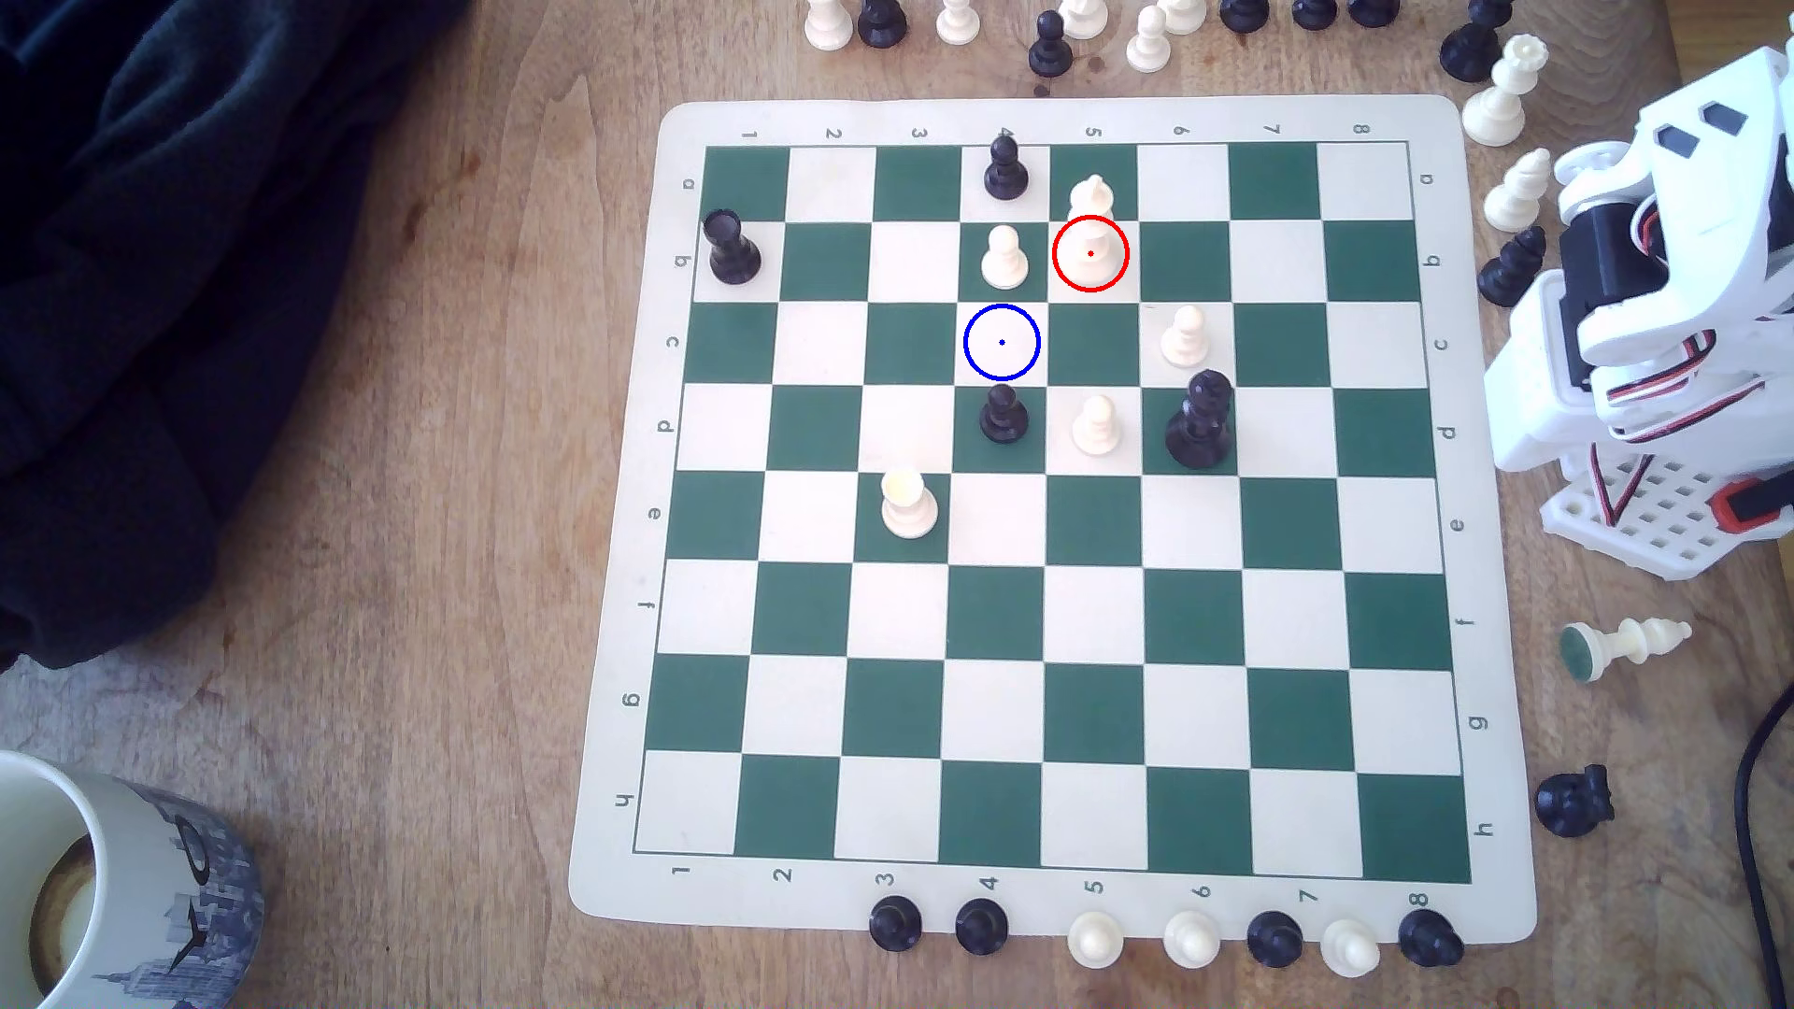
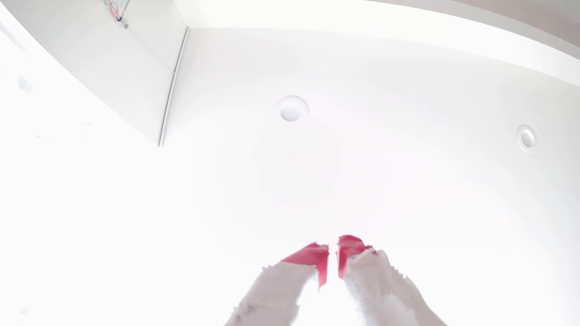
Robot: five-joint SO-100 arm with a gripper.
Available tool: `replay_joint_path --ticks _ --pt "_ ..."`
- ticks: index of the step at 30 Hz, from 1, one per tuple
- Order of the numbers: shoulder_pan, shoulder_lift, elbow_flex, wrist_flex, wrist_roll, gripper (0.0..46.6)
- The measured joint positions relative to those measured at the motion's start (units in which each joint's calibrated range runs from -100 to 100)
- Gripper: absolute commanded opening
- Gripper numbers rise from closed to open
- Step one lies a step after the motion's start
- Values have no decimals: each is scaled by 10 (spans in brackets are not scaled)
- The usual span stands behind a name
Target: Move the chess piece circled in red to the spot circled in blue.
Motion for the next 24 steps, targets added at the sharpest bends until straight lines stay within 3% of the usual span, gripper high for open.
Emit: replay_joint_path --ticks 7,12,17,24 --pt "27 0 0 15 1 15" --pt "81 0 0 139 2 15" --pt "121 -1 -4 341 2 15" --pt "213 -3 -100 772 -1 15"
